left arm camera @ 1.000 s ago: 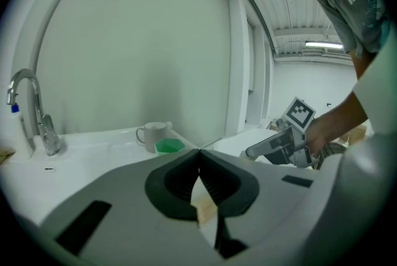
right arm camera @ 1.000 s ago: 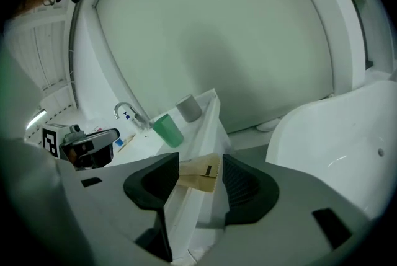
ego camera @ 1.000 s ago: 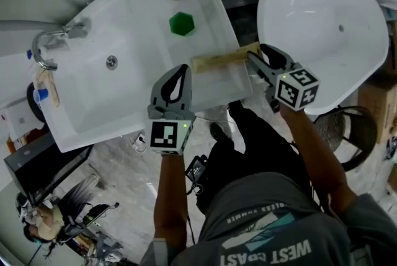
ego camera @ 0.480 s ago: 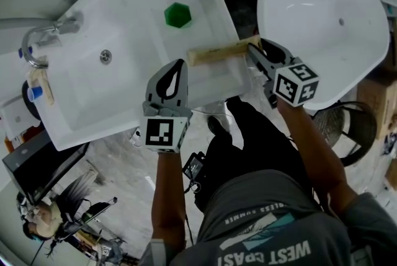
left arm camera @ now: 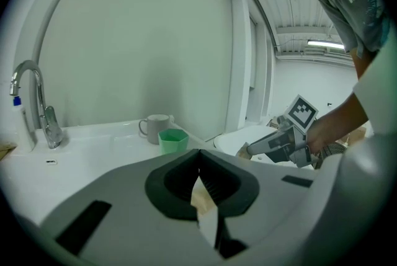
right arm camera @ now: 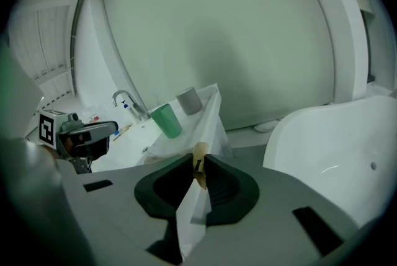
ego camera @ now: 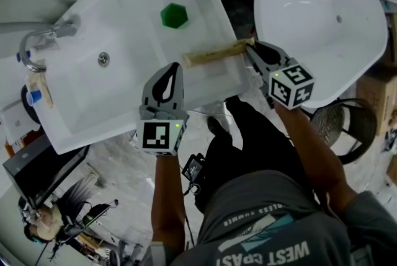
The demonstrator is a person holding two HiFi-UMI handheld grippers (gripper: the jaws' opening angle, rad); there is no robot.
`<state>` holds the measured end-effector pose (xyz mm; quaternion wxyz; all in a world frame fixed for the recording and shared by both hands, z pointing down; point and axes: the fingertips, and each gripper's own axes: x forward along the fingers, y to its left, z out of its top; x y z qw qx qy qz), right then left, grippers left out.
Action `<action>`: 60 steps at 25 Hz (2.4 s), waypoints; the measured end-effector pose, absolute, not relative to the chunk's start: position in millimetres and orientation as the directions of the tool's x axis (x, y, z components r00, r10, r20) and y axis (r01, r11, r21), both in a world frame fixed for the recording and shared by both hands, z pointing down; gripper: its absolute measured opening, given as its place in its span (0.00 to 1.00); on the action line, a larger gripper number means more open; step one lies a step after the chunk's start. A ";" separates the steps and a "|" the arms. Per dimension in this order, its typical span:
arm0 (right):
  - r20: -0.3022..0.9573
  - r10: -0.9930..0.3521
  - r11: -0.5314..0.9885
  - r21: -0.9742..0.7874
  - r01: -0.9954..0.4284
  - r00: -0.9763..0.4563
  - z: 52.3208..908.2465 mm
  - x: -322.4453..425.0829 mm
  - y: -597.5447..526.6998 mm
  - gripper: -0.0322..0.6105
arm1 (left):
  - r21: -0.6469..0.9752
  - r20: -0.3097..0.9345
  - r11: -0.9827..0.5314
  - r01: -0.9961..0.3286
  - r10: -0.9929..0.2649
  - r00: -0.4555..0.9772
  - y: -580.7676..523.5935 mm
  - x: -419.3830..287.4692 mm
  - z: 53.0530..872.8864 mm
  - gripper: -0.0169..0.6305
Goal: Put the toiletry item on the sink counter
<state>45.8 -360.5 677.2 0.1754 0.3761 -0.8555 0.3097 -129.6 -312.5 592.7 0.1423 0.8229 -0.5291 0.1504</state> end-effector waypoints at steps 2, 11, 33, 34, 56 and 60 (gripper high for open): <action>0.531 -0.535 0.523 -0.402 -0.752 -0.656 676.2 46.2 -358.9 0.16 | 0.079 0.394 -0.400 -0.913 -0.829 0.397 -312.5 -128.5 591.3 0.03; 0.508 -0.534 0.452 -0.504 -0.736 -0.676 669.7 49.8 -352.0 0.14 | 0.073 0.382 -0.407 -0.910 -0.832 0.403 -309.0 -130.8 581.6 0.03; 0.342 -0.633 0.536 -0.454 -0.712 -0.694 540.3 40.3 -351.1 0.11 | 0.007 0.276 -0.389 -0.921 -0.885 0.376 -279.0 -154.6 500.4 0.03; 0.333 -0.638 0.542 -0.448 -0.711 -0.695 533.8 39.4 -352.2 0.11 | 0.004 0.271 -0.387 -0.922 -0.887 0.374 -277.5 -155.9 497.3 0.03; 0.257 -0.622 0.622 -0.413 -0.666 -0.740 474.2 -8.8 -374.9 0.11 | -0.011 0.196 -0.312 -0.950 -0.932 0.304 -270.3 -192.2 458.4 0.03; 0.261 -0.610 0.627 -0.419 -0.657 -0.748 477.3 -14.0 -378.8 0.11 | -0.014 0.196 -0.303 -0.953 -0.935 0.294 -271.3 -194.6 460.3 0.03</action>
